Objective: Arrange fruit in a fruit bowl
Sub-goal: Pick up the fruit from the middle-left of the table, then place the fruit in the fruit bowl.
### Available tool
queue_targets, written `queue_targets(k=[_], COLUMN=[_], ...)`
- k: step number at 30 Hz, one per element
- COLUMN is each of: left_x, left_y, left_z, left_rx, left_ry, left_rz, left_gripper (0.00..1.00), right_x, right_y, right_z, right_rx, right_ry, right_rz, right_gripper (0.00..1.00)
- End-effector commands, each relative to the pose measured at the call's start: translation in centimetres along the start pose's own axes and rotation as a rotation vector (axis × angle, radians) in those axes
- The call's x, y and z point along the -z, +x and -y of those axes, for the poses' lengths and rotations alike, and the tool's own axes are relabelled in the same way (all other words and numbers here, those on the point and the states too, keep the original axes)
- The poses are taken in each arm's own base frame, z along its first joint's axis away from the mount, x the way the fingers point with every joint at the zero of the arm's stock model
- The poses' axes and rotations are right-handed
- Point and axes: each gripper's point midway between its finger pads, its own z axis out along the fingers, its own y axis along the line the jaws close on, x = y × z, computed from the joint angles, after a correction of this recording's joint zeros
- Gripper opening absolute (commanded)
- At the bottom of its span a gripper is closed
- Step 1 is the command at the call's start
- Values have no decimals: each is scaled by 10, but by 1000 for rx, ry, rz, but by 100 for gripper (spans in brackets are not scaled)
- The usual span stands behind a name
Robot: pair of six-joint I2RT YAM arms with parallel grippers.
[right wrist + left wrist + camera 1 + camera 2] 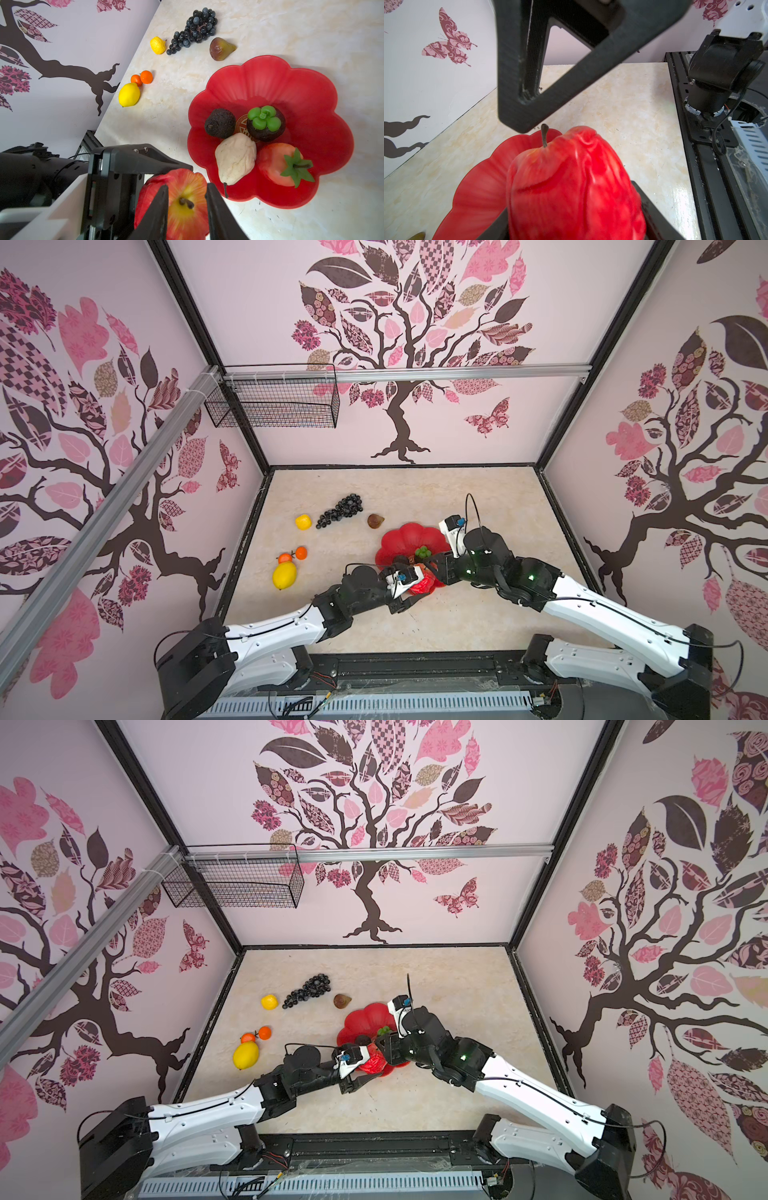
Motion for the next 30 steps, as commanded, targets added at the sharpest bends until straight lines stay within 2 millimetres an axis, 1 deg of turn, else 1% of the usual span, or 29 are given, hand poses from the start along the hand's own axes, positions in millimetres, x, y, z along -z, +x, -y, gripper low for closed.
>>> queue_targets(k=[1, 6, 11, 23, 27, 30], left_x=[0, 0, 0, 1, 0, -1], left_y=[9, 10, 9, 9, 9, 10], left_z=[2, 3, 2, 1, 2, 4], left_rx=[-15, -24, -24, -27, -24, -17], left_ry=[-5, -5, -12, -19, -13, -6], left_rz=[-6, -12, -10, -4, -8, -11], left_gripper=[50, 50, 50, 50, 51, 54], right_x=[-6, -9, -11, -15, -15, -14], right_y=[4, 8, 11, 13, 12, 10], right_z=[1, 1, 3, 0, -2, -4], right_rx=[-1, -5, -5, -2, 0, 4], right_ry=[-1, -8, -4, -23, -28, -35], right_rz=[-14, -28, -38, -47, -48, -42], right_gripper=[30, 26, 24, 12, 7, 4])
